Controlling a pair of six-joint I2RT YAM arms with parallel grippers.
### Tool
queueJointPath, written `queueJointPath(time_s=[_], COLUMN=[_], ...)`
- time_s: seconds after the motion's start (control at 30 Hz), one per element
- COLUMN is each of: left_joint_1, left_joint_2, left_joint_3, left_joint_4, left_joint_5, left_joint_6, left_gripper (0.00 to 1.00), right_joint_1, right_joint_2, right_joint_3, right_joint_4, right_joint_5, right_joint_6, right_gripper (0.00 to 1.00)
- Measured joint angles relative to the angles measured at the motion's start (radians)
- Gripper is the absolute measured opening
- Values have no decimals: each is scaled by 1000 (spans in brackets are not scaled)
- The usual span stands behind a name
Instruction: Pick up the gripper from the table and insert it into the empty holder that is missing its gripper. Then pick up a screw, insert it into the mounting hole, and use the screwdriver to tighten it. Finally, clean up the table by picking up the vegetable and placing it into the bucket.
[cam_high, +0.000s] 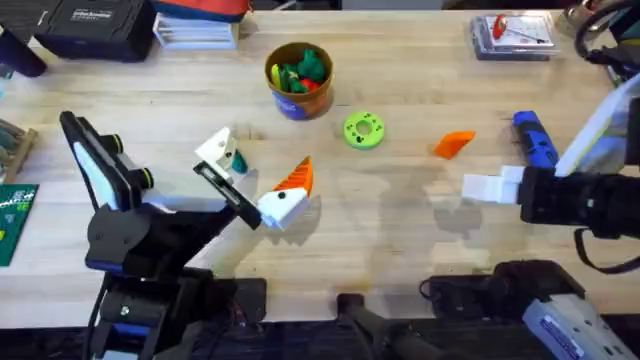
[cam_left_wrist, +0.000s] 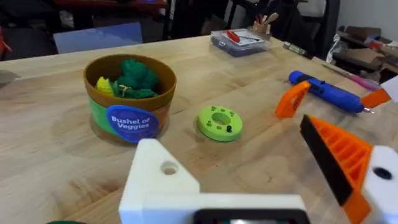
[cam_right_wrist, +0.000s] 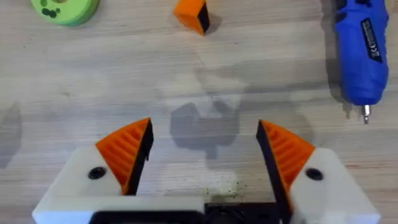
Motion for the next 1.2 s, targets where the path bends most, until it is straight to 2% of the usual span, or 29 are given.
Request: queueJointPath(time_s=[0.27, 0.57, 0.73, 1.2], left_joint_1=[0, 0, 0, 0], left_joint_2=[0, 0, 0, 0], left_joint_3=[0, 0, 0, 0], left_joint_4=[0, -13, -22, -26], left_joint_5=[24, 242, 316, 348], left_joint_6=[-3, -3, -3, -3], left_gripper=[970, 970, 970, 970], right_joint_1=[0, 0, 0, 0], right_joint_2=[0, 0, 0, 0], right_joint_3=[0, 0, 0, 0], right_joint_4=[0, 0, 0, 25], right_joint_5=[0, 0, 0, 0], right_joint_6=[0, 0, 0, 0], right_gripper=[994, 993, 994, 994])
